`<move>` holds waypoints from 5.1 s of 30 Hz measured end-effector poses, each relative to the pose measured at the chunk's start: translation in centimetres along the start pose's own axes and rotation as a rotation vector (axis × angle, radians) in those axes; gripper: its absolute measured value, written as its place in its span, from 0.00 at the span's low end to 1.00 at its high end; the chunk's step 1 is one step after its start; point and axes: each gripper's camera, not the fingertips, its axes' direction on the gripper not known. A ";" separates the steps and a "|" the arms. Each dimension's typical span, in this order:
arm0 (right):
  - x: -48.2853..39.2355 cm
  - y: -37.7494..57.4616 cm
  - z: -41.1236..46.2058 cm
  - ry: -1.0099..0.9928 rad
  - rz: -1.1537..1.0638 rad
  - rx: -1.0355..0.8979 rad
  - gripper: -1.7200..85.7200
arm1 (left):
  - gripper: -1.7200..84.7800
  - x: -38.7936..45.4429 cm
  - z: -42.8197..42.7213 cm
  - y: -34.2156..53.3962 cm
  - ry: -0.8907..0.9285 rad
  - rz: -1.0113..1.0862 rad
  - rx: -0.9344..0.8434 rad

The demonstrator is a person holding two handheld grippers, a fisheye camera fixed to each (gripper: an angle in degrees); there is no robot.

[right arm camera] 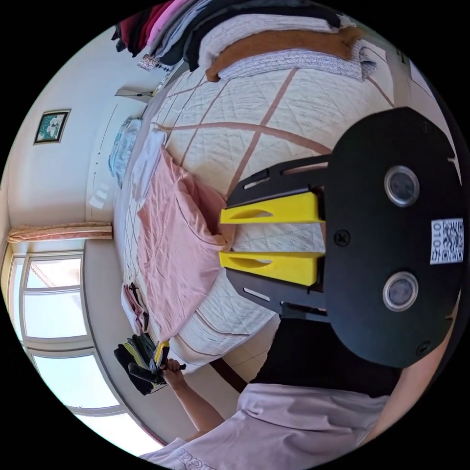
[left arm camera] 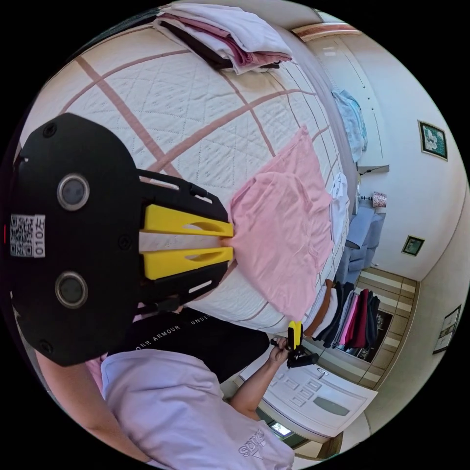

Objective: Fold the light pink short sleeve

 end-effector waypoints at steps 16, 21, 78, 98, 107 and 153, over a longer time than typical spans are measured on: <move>-1.4 2.0 -3.4 -0.149 0.006 -0.287 0.07 | 0.03 12.4 -3.0 3.7 -0.058 0.168 -0.067; -1.0 4.0 -2.2 -0.182 0.131 -0.208 0.07 | 0.03 15.4 1.2 7.0 -0.149 0.092 -0.082; 26.0 -26.0 14.5 0.052 0.391 -0.360 0.07 | 0.05 -16.2 6.4 -16.6 -0.270 -0.535 -0.040; 11.8 -5.1 -2.0 -0.134 -0.207 -0.148 0.06 | 0.02 12.7 -4.2 -2.0 -0.027 0.423 0.035; 11.0 -4.6 -0.3 -0.146 -0.205 -0.275 0.07 | 0.02 15.5 -0.9 -1.4 -0.087 0.448 -0.192; 13.6 -10.2 11.2 -0.129 0.473 -0.249 0.05 | 0.02 -15.7 0.3 1.7 0.195 -0.628 0.181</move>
